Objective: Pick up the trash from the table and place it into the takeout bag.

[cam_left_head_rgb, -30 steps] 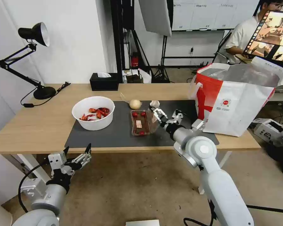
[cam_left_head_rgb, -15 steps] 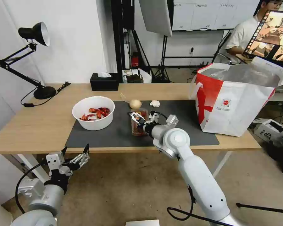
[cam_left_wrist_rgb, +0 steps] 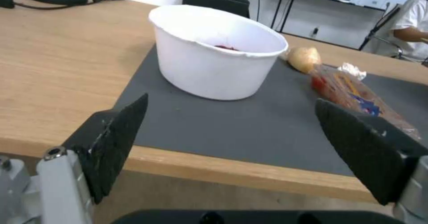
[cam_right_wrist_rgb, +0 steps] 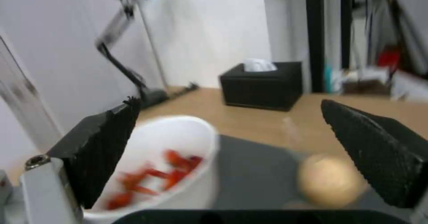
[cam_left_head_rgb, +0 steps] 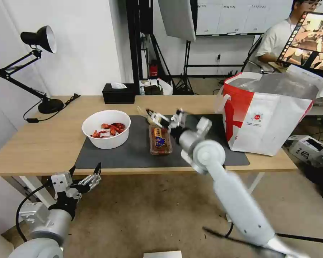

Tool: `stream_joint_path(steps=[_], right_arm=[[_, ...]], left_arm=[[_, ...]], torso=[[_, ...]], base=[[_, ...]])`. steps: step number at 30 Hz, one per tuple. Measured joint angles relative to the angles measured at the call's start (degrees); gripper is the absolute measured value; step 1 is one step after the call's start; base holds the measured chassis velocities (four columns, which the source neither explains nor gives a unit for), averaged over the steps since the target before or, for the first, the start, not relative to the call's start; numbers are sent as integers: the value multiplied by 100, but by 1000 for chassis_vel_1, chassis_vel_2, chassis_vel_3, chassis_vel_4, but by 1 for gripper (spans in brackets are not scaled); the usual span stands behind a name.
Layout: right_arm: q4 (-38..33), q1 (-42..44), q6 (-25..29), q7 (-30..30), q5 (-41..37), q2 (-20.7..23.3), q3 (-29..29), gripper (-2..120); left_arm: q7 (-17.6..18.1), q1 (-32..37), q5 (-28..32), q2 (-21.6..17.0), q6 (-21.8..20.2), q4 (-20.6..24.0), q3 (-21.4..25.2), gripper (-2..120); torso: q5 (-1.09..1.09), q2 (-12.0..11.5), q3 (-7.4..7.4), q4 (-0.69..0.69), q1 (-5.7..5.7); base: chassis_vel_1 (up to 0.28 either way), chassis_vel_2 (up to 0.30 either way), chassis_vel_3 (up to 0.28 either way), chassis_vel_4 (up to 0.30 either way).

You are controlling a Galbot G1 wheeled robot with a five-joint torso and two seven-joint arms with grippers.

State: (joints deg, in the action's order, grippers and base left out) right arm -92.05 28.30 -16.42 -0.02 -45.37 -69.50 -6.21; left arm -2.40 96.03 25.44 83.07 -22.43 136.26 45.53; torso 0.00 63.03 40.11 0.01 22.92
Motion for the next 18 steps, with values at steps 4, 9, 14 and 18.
stream_joint_path(steps=[4, 9, 14, 18], right_arm=[[661, -443, 60, -486, 527, 196, -409, 96], [1323, -636, 432, -1323, 1180, 247, -680, 76], [1743, -698, 632, -1763, 1587, 176, -701, 62], [2004, -770, 641, -1936, 1699, 127, -727, 47]], left_arm=[[0, 7, 3, -2, 3, 1, -2, 100], [-12, -11, 3, -10, 106, -66, -24, 100], [-24, -25, 4, -21, 153, -96, -41, 100], [-29, -30, 16, -40, 155, -119, -43, 100]], torso=[[0, 0, 0, -2, 0], [0, 0, 0, -1, 0], [1, 0, 1, -2, 0], [0, 0, 0, -1, 0]], base=[[0, 0, 0, 0], [0, 0, 0, 0], [0, 0, 0, 0], [0, 0, 0, 0]])
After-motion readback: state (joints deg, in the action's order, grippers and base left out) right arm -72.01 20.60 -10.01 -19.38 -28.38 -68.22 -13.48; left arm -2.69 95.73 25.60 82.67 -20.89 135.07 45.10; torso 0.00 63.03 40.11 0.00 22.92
